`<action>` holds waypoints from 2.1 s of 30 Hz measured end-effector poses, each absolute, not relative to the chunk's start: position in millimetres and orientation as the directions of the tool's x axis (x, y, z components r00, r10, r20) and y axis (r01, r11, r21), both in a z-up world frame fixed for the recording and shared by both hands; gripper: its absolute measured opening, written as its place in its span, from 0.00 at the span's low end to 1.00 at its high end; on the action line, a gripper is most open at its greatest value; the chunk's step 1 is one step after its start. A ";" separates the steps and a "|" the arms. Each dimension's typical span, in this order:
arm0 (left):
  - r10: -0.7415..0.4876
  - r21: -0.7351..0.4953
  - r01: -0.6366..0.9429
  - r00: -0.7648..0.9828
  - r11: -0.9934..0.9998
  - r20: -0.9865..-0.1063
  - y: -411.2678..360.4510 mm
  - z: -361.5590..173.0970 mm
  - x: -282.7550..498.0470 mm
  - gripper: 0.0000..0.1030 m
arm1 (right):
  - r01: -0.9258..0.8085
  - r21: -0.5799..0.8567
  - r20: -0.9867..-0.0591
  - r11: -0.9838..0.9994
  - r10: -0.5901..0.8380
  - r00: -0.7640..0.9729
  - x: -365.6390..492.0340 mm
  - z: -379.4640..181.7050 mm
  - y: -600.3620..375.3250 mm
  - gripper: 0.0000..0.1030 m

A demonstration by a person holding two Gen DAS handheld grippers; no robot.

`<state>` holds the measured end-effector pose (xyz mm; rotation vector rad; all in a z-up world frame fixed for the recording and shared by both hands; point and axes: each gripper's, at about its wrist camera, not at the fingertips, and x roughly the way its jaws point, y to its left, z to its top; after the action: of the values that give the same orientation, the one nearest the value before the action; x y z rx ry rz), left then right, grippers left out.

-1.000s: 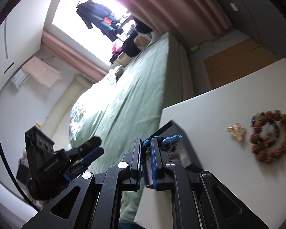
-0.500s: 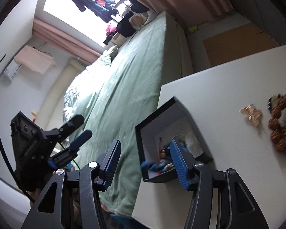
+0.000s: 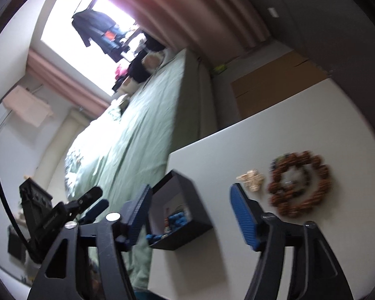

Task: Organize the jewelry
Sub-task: 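Grasp the brown rudraksha bead bracelet with the left tool and lift it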

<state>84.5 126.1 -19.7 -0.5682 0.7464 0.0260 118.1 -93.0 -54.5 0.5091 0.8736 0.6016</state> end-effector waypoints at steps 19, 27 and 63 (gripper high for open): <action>-0.276 -0.390 -0.050 0.624 0.919 -0.731 7.9 -38.8 137.1 0.61 | 0.007 0.618 -0.693 0.786 0.541 0.477 145.9 -85.1 -178.4 0.70; -0.272 -0.341 -0.040 0.520 0.939 -0.810 -29.0 -61.4 164.3 0.42 | 0.065 0.630 -0.703 0.774 0.532 0.473 149.0 -88.8 -206.4 0.70; -0.294 -0.340 -0.006 0.485 0.940 -0.823 -65.5 -56.0 188.7 0.19 | 0.090 0.651 -0.703 0.754 0.553 0.447 160.2 -95.8 -225.7 0.70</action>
<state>188.7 -65.5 -56.0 -0.3165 1.0539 -0.1788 160.2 -225.7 -95.8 0.6863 1.0880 0.3162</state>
